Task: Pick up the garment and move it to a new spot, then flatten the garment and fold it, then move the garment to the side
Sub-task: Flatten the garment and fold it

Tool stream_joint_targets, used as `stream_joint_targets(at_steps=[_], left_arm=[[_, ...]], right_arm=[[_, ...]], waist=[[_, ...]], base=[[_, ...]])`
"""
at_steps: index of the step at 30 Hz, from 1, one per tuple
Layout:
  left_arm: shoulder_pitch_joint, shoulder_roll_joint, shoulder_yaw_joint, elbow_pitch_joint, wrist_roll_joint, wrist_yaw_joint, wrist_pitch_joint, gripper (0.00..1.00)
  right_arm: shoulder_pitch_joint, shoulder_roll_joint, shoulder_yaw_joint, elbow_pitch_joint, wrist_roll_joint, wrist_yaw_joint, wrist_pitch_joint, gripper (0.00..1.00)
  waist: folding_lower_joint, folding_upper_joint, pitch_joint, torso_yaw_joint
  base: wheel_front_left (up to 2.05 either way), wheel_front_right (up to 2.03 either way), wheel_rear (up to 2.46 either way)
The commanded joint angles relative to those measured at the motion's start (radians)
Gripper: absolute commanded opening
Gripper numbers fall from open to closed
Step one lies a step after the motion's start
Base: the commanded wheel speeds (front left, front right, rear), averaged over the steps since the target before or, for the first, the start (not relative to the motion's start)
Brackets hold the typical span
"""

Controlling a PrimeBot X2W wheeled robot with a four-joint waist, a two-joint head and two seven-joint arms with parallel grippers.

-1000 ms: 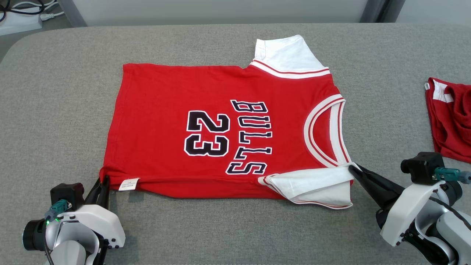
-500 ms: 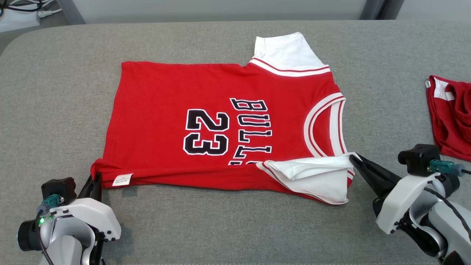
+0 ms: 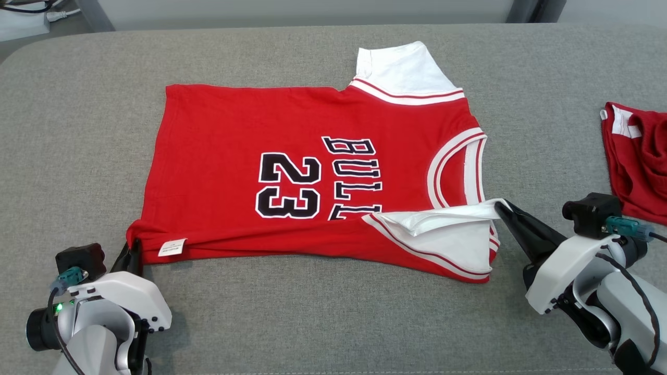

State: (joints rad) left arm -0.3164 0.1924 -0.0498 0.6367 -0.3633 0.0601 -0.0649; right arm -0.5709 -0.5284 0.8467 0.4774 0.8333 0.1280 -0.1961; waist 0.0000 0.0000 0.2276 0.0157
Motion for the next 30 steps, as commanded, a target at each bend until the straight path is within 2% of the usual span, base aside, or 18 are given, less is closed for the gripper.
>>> stream_joint_targets(at_steps=[1, 14, 15, 16, 17, 23, 27, 30], left_arm=[[-0.045, 0.032, 0.035, -0.014, -0.01, 0.012, -0.006, 0.0], [-0.085, 0.028, 0.014, -0.005, -0.017, 0.006, -0.005, 0.0], [-0.087, 0.027, 0.012, -0.003, -0.018, 0.003, -0.004, 0.13], [-0.09, 0.026, 0.009, -0.003, -0.018, 0.0, -0.008, 0.66], [-0.092, 0.025, 0.008, -0.003, -0.019, -0.001, -0.014, 1.0], [-0.109, 0.025, 0.011, -0.019, -0.015, 0.009, -0.085, 1.0], [-0.115, 0.027, 0.005, -0.011, -0.013, 0.011, -0.094, 1.0], [-0.109, 0.03, 0.008, -0.011, -0.015, 0.015, -0.117, 1.0]], right_arm=[[-0.014, -0.01, -0.004, 0.006, -0.016, 0.003, -0.022, 0.0], [-0.072, 0.031, 0.0, 0.05, -0.019, 0.003, -0.039, 0.0], [-0.074, 0.033, 0.001, 0.055, -0.014, 0.003, -0.037, 0.01], [-0.077, 0.034, 0.001, 0.056, -0.012, 0.003, -0.039, 0.38], [-0.079, 0.036, -0.002, 0.056, -0.007, 0.003, -0.042, 1.0], [-0.096, 0.036, -0.047, 0.073, -0.037, 0.003, -0.06, 1.0], [-0.091, 0.051, -0.077, 0.08, -0.065, 0.003, -0.064, 1.0], [-0.071, 0.062, -0.147, 0.088, -0.097, 0.003, -0.065, 1.0]], waist=[[0.0, 0.0, 0.003, -0.001], [0.0, 0.0, 0.05, -0.002], [0.0, 0.0, 0.053, -0.001], [0.0, 0.0, 0.056, -0.001], [0.0, 0.0, 0.058, 0.0], [0.0, 0.0, 0.062, 0.005], [0.0, 0.0, 0.055, 0.008], [0.0, 0.0, 0.041, 0.011]], base=[[0.0, 0.0, 0.0], [0.0, 0.0, 0.0], [0.0, 0.0, 0.0], [0.0, 0.0, 0.0], [0.0, 0.0, 0.0], [0.0, 0.0, 0.0], [0.0, 0.0, 0.0], [0.0, 0.0, 0.0]])
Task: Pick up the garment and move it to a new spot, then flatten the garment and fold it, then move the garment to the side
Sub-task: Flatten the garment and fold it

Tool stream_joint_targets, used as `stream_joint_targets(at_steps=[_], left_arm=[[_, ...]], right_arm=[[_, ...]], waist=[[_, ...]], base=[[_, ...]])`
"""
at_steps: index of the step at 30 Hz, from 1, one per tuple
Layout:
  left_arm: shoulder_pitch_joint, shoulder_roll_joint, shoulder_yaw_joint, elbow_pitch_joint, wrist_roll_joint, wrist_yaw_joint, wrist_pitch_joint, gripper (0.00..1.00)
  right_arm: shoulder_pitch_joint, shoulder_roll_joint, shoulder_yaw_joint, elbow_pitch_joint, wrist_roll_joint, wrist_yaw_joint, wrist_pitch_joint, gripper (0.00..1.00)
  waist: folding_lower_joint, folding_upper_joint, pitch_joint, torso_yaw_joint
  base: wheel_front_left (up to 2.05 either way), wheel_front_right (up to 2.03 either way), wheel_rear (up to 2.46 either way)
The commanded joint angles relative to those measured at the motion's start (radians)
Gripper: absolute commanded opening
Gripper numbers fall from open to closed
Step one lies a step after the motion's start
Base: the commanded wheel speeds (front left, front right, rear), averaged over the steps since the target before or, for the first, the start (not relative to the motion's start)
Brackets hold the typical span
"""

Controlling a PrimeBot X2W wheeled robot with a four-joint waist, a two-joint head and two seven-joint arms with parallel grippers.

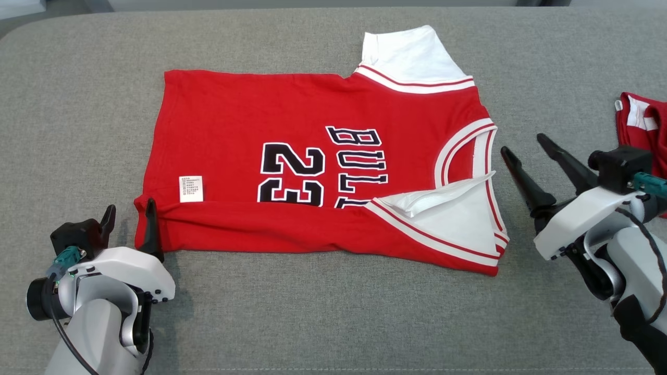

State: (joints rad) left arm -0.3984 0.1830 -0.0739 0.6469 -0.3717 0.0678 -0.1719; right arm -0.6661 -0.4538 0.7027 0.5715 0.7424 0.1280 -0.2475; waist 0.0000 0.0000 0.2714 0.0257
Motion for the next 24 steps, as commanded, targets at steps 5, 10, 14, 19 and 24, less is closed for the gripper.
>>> stream_joint_targets(at_steps=[5, 10, 14, 19, 24], left_arm=[[-0.017, 0.047, 0.02, -0.026, 0.007, 0.008, -0.031, 1.0], [0.003, 0.049, -0.011, -0.008, 0.015, -0.007, -0.004, 1.0], [0.026, 0.041, -0.025, 0.01, 0.015, -0.011, -0.007, 1.0], [0.057, 0.027, -0.036, 0.037, 0.012, -0.015, -0.027, 1.0], [0.076, 0.015, -0.044, 0.066, 0.005, -0.019, -0.039, 1.0]], right_arm=[[0.079, 0.003, -0.093, -0.011, -0.058, 0.003, -0.014, 1.0], [0.133, 0.02, -0.138, -0.021, -0.082, 0.003, -0.014, 1.0], [0.167, 0.037, -0.163, -0.04, -0.098, 0.003, -0.014, 1.0], [0.213, 0.053, -0.194, -0.069, -0.114, 0.003, -0.014, 1.0], [0.25, 0.059, -0.203, -0.083, -0.122, 0.003, -0.014, 1.0]], waist=[[0.0, 0.0, -0.029, 0.002], [0.0, 0.0, -0.054, -0.005], [0.0, 0.0, -0.07, -0.017], [0.0, 0.0, -0.094, -0.032], [0.0, 0.0, -0.114, -0.041]], base=[[0.0, 0.0, 0.0], [0.0, 0.0, 0.0], [0.0, 0.0, 0.0], [0.0, 0.0, 0.0], [0.0, 0.0, 0.0]])
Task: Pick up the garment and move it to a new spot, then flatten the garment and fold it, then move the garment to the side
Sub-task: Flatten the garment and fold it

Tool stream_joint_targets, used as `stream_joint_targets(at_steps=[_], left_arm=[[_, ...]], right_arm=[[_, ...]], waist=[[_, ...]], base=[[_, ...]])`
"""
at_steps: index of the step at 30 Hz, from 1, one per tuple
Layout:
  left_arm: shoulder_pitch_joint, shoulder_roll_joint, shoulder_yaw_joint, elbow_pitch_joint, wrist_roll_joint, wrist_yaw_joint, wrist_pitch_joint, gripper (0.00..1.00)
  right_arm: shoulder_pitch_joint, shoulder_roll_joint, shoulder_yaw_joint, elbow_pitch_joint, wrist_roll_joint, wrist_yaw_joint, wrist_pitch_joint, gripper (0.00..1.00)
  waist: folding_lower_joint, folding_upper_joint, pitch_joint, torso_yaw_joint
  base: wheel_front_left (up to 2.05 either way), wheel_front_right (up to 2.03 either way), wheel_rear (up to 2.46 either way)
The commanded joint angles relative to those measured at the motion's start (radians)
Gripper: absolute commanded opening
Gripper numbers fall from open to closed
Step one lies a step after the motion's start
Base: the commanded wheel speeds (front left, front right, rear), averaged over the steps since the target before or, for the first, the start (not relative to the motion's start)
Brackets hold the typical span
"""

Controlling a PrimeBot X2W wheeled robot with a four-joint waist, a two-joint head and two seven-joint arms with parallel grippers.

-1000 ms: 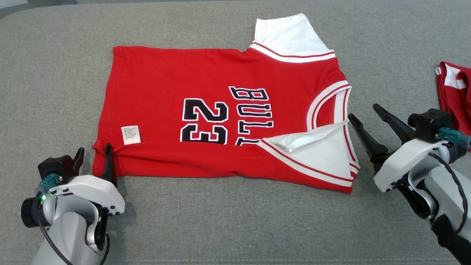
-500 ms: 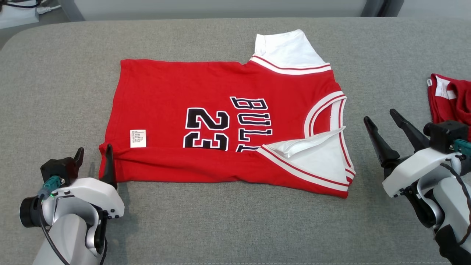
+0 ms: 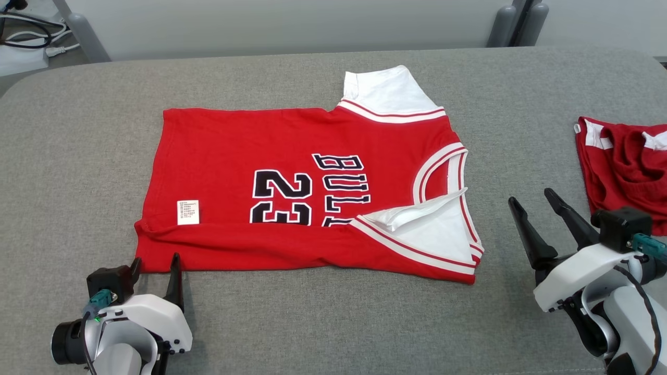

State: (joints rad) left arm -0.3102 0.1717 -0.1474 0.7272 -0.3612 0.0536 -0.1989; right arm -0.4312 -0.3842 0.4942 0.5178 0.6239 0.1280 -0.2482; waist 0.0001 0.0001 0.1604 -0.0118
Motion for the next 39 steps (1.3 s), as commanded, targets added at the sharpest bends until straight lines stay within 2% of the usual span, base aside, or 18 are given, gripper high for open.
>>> stream_joint_targets(at_steps=[1, 19, 26, 31, 39], left_arm=[[-0.012, 0.026, 0.029, -0.009, -0.006, -0.006, -0.014, 1.0], [-0.03, 0.027, 0.008, 0.052, -0.016, -0.029, -0.038, 1.0], [-0.03, 0.027, 0.023, 0.071, -0.036, -0.025, -0.047, 1.0], [-0.019, 0.013, 0.056, 0.075, -0.084, -0.043, -0.053, 1.0], [-0.01, 0.008, 0.066, 0.063, -0.091, -0.046, -0.06, 1.0]], right_arm=[[0.02, -0.009, 0.005, -0.031, -0.004, 0.003, -0.013, 1.0], [0.046, -0.006, 0.015, -0.043, 0.001, 0.003, -0.014, 1.0], [0.056, -0.01, 0.021, -0.043, 0.002, 0.003, -0.014, 1.0], [0.104, -0.019, 0.043, -0.071, 0.037, 0.003, -0.014, 1.0], [0.193, -0.021, 0.122, -0.13, 0.128, 0.003, -0.006, 1.0]], waist=[[-0.0001, -0.0001, -0.005, -0.005], [-0.0001, -0.0001, -0.02, -0.012], [-0.0001, -0.0001, -0.022, -0.011], [-0.0001, -0.0001, -0.027, -0.005], [-0.0001, -0.0001, -0.016, -0.008]], base=[[0.0, 0.0, 0.0], [0.0, 0.0, 0.0], [0.0, 0.0, 0.0], [0.0, 0.0, 0.0], [0.0, 0.0, 0.0]])
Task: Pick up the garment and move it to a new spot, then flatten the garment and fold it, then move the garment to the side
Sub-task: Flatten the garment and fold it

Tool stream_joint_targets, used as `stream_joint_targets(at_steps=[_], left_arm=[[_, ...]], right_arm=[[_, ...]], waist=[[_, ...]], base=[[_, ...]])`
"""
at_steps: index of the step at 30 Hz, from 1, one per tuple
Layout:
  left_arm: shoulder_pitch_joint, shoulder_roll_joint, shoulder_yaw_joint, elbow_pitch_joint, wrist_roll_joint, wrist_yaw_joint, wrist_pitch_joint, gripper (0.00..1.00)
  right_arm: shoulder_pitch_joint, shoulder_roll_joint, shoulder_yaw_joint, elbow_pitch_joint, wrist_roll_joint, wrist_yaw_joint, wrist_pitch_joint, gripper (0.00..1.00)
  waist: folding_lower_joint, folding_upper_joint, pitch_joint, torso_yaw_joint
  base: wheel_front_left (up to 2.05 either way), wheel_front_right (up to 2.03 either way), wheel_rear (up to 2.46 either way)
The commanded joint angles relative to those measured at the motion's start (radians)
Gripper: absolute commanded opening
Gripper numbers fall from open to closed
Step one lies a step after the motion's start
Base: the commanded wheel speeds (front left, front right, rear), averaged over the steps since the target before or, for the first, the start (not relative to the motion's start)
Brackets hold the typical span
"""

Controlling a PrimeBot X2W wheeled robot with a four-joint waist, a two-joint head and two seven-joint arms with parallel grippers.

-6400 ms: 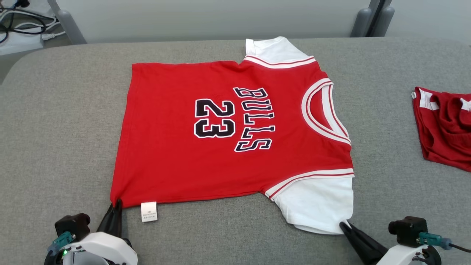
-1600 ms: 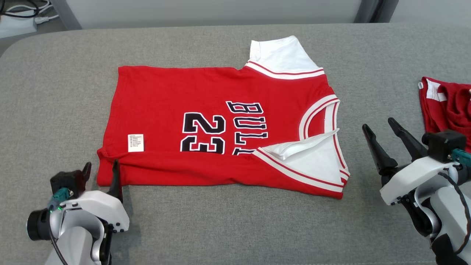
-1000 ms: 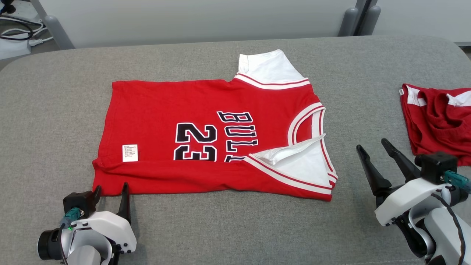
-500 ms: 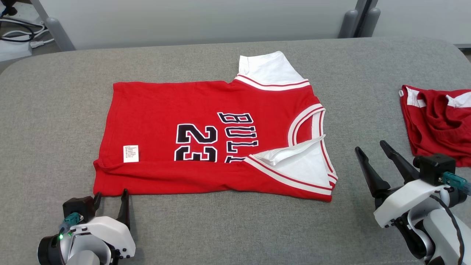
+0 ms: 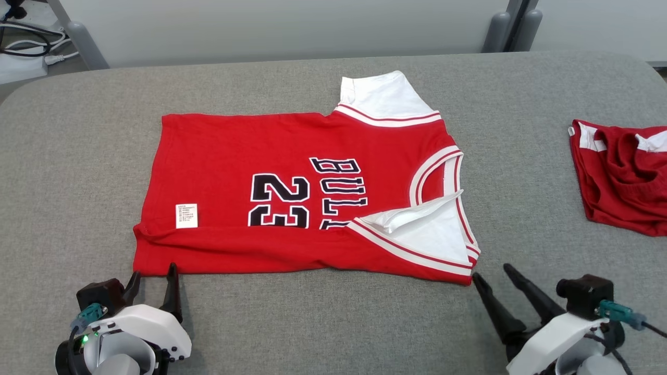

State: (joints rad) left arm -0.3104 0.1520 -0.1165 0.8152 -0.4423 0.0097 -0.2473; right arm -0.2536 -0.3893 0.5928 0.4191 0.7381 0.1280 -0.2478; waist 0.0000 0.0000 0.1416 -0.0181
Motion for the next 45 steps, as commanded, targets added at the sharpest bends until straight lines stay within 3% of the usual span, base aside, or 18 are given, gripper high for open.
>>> stream_joint_targets(at_steps=[1, 7, 17, 26, 40, 41, 42, 43, 44, 45], left_arm=[[-0.01, 0.026, 0.039, -0.028, -0.013, -0.003, -0.012, 1.0], [-0.015, -0.001, 0.084, -0.033, -0.075, -0.044, -0.014, 1.0], [-0.034, -0.015, 0.098, -0.001, -0.124, -0.106, -0.014, 1.0], [-0.072, -0.006, 0.075, 0.018, -0.097, -0.12, -0.014, 1.0], [-0.13, -0.006, 0.078, 0.05, -0.218, -0.14, -0.014, 1.0], [-0.13, -0.005, 0.075, 0.046, -0.221, -0.14, -0.014, 0.93], [-0.13, -0.002, 0.069, 0.043, -0.218, -0.14, -0.014, 0.69], [-0.13, -0.001, 0.065, 0.041, -0.218, -0.14, -0.014, 0.43], [-0.129, -0.001, 0.062, 0.038, -0.221, -0.14, -0.014, 0.3], [-0.128, 0.001, 0.055, 0.035, -0.22, -0.14, -0.014, 0.12]], right_arm=[[0.021, -0.011, 0.038, -0.038, 0.032, 0.003, -0.002, 1.0], [0.019, 0.009, 0.1, -0.037, 0.11, 0.003, 0.002, 1.0], [-0.01, 0.016, 0.113, 0.019, 0.181, 0.003, -0.009, 1.0], [-0.062, 0.049, 0.159, 0.059, 0.208, 0.003, -0.013, 1.0], [-0.118, 0.062, 0.168, 0.083, 0.217, 0.003, -0.014, 1.0], [-0.119, 0.063, 0.168, 0.083, 0.217, 0.003, -0.014, 1.0], [-0.12, 0.063, 0.168, 0.084, 0.218, 0.003, -0.014, 0.93], [-0.12, 0.063, 0.168, 0.084, 0.218, 0.003, -0.014, 0.58], [-0.12, 0.064, 0.17, 0.085, 0.219, 0.003, -0.014, 0.42], [-0.12, 0.064, 0.168, 0.084, 0.221, 0.003, -0.014, 0.32]], waist=[[0.0, 0.0, 0.005, -0.003], [0.0, 0.0, 0.021, -0.002], [0.0, 0.0, 0.04, 0.011], [0.0, 0.0, 0.065, 0.015], [0.0, 0.0, 0.096, 0.026], [0.0, 0.0, 0.098, 0.026], [0.0, 0.0, 0.099, 0.026], [0.0, 0.0, 0.1, 0.027], [0.0, 0.0, 0.1, 0.027], [0.0, 0.0, 0.1, 0.027]], base=[[0.0, 0.0, 0.0], [0.0, 0.0, 0.0], [0.0, 0.0, 0.0], [0.0, 0.0, 0.0], [0.0, 0.0, 0.0], [0.0, 0.0, 0.0], [0.0, 0.0, 0.0], [0.0, 0.0, 0.0], [0.0, 0.0, 0.0], [0.0, 0.0, 0.0]])
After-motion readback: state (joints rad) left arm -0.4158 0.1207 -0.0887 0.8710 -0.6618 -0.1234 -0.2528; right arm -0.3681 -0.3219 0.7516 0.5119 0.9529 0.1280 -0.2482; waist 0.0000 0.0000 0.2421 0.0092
